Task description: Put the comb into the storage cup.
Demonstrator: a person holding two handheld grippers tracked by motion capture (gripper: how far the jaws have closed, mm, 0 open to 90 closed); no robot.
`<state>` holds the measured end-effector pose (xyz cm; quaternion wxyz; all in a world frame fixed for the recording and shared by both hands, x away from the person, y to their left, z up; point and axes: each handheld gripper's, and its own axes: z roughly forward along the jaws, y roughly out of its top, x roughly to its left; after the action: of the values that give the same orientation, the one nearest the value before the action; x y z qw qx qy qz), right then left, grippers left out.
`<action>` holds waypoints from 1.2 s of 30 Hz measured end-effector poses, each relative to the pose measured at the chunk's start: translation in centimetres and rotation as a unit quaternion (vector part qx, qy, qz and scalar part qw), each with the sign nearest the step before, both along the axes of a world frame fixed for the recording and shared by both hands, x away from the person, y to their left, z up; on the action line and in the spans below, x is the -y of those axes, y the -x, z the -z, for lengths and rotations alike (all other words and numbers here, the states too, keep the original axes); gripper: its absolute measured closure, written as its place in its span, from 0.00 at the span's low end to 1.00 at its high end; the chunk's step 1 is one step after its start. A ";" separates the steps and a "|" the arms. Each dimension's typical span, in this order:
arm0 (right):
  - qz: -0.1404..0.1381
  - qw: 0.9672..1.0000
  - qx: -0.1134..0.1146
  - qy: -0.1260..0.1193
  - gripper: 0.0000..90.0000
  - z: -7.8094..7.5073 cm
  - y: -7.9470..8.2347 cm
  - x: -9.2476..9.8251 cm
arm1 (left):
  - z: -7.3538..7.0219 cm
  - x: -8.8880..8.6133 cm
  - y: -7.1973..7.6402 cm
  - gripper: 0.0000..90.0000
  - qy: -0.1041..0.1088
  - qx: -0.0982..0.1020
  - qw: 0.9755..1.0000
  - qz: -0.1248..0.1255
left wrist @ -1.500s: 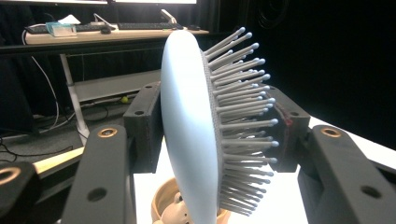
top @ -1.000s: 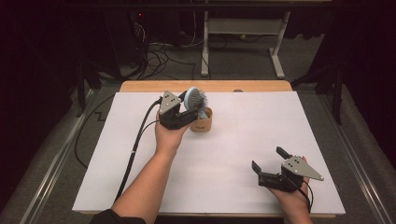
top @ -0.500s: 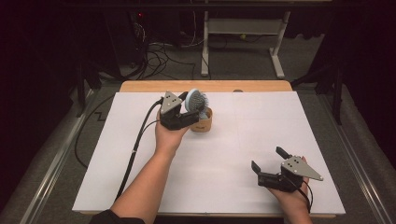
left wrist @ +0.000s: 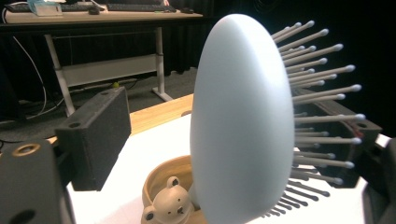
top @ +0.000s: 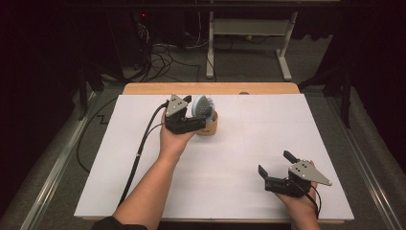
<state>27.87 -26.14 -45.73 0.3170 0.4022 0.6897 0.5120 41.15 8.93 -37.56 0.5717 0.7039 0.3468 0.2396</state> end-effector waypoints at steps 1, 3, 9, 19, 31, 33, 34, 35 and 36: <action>0.000 1.000 0.000 0.000 0.00 0.0 0.0 0.0 | 0.0 0.0 0.0 0.16 0.001 0.000 1.000 0.000; 0.001 1.000 0.001 0.000 0.00 0.0 0.0 0.0 | -0.1 0.0 0.0 0.15 0.003 0.001 1.000 -0.002; 0.001 1.000 -0.001 0.000 0.00 0.0 0.0 0.0 | -0.1 -0.1 -0.1 0.08 0.009 -0.003 1.000 0.004; 0.002 1.000 -0.003 0.000 0.00 0.1 -0.1 0.0 | 0.0 -0.3 -0.3 0.00 0.008 -0.005 1.000 0.010; 0.001 1.000 -0.001 0.001 0.00 0.1 0.0 0.0 | -0.1 -1.4 0.8 0.00 0.024 -0.017 0.999 0.031; 0.002 1.000 -0.002 0.003 0.00 0.1 0.0 0.0 | -0.1 -1.9 1.0 0.00 0.028 -0.017 0.999 0.032; 0.002 1.000 -0.002 0.003 0.00 0.1 0.0 0.0 | -0.1 -2.1 1.1 0.00 0.030 -0.017 0.999 0.032; 0.002 1.000 -0.002 0.003 0.00 0.1 0.0 -0.1 | 0.0 -2.4 1.2 0.00 0.030 -0.018 0.999 0.032; 0.002 1.000 -0.003 0.002 0.00 0.1 0.0 -0.1 | 0.0 -2.6 1.3 0.00 0.031 -0.018 0.999 0.031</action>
<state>27.89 -26.05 -45.84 0.3165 0.4044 0.6912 0.5084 39.83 11.49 -37.58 0.5943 0.7005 0.3419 0.1980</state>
